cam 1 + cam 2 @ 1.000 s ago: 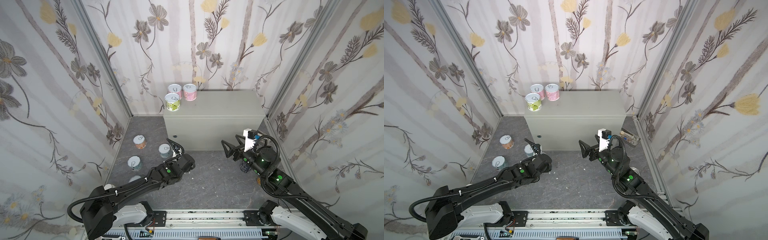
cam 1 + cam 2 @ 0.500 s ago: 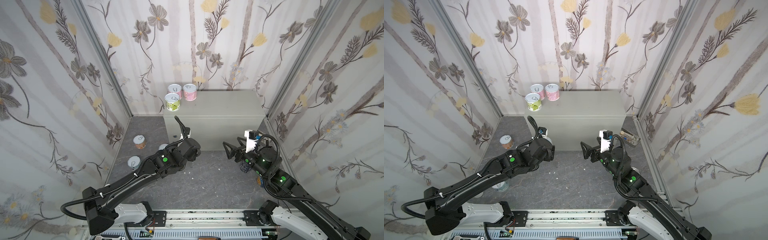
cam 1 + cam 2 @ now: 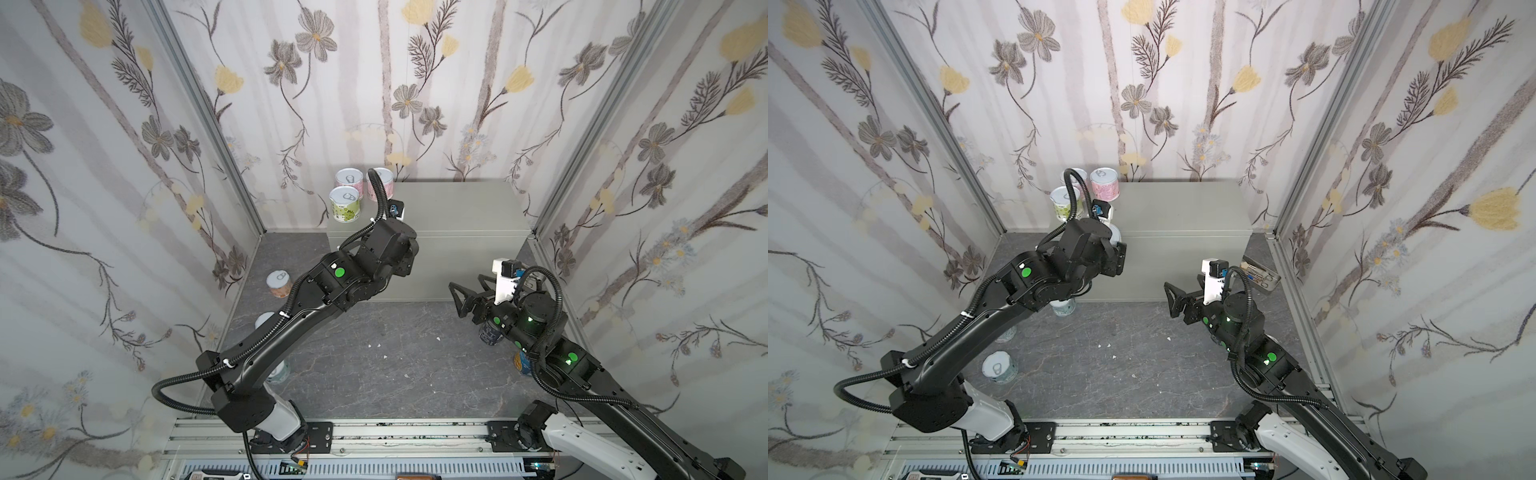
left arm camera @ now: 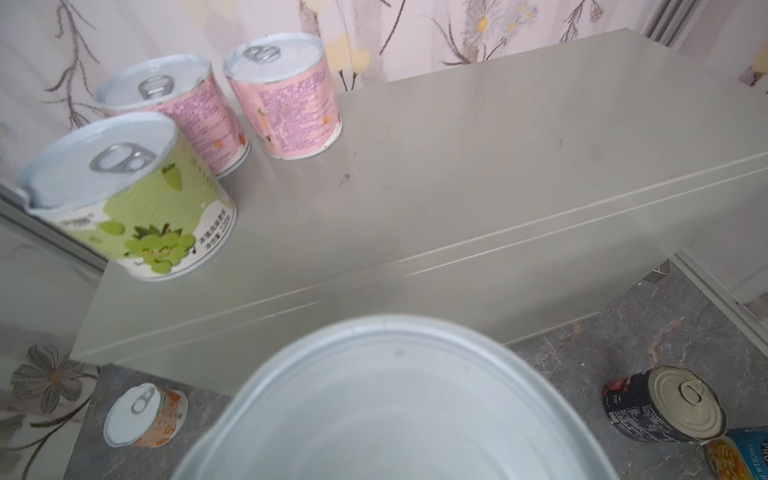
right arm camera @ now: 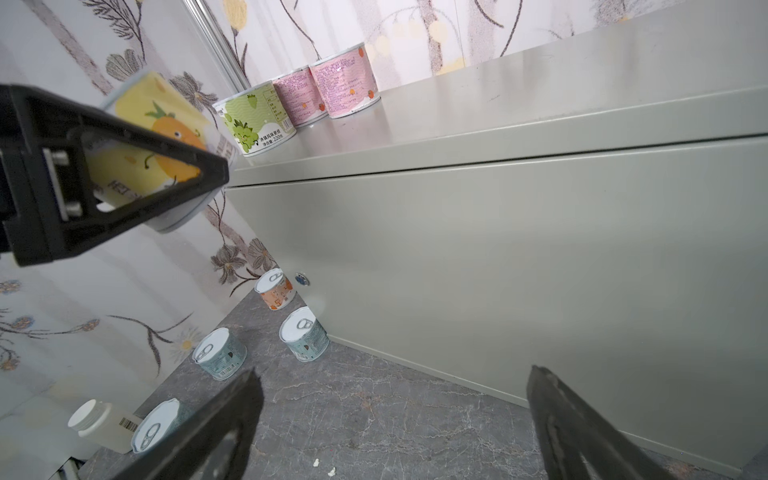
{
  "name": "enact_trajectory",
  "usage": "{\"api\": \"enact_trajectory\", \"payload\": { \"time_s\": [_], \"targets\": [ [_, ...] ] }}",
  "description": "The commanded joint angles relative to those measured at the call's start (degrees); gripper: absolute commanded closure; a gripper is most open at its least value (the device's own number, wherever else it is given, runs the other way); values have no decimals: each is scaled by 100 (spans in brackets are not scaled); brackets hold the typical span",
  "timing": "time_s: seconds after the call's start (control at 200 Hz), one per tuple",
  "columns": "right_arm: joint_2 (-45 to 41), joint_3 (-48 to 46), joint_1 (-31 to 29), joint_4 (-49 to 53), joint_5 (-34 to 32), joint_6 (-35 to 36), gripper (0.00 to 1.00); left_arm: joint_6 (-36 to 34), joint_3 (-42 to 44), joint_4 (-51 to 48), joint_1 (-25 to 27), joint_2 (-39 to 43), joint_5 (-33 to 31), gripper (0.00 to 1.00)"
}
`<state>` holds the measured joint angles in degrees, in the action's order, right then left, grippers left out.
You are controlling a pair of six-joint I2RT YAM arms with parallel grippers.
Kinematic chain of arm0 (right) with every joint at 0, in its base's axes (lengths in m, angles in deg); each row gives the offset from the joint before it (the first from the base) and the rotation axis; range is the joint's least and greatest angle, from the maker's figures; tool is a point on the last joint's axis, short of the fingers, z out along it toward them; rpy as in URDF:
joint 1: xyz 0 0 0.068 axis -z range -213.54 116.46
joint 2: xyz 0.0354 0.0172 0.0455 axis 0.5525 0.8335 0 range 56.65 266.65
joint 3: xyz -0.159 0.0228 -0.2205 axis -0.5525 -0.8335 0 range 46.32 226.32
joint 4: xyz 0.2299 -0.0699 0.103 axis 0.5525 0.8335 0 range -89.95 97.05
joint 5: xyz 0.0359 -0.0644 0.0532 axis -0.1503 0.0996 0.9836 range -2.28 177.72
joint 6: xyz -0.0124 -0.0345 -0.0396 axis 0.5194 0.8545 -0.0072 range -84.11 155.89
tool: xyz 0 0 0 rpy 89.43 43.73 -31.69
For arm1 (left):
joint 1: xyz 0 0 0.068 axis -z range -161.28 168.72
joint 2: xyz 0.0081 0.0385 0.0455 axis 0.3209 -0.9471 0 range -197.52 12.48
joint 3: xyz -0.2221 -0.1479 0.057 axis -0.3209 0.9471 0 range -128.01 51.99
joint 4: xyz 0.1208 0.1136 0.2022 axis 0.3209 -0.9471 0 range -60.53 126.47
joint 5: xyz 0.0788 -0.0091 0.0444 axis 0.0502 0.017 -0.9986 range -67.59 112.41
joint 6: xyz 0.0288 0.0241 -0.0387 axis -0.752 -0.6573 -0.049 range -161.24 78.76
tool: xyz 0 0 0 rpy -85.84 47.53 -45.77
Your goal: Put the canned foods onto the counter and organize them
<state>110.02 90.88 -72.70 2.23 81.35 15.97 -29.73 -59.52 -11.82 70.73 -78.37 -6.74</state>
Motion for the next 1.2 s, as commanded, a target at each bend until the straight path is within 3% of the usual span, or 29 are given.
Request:
{"api": "enact_trajectory", "payload": {
  "time_s": [0.0, 0.225, 0.44, 0.729, 1.199],
  "targets": [
    [109, 67, -2, -143, 40, 85, 0, -262, -720, -91, -125, -425, 152, 40],
    [121, 72, -2, -100, 79, 272, 0, -401, -2352, -397, -290, -1573, 234, 40],
    [-60, -4, 3, -128, 80, 333, 0, -403, -3083, -411, -478, -2336, 212, 40],
    [-10, -69, -4, -94, 225, 372, 0, -414, -3492, -383, -748, -2854, 117, 39],
    [130, -351, -4, -272, 487, 318, 0, -128, -3337, -418, -971, -2776, -452, 34]
  ]
}}
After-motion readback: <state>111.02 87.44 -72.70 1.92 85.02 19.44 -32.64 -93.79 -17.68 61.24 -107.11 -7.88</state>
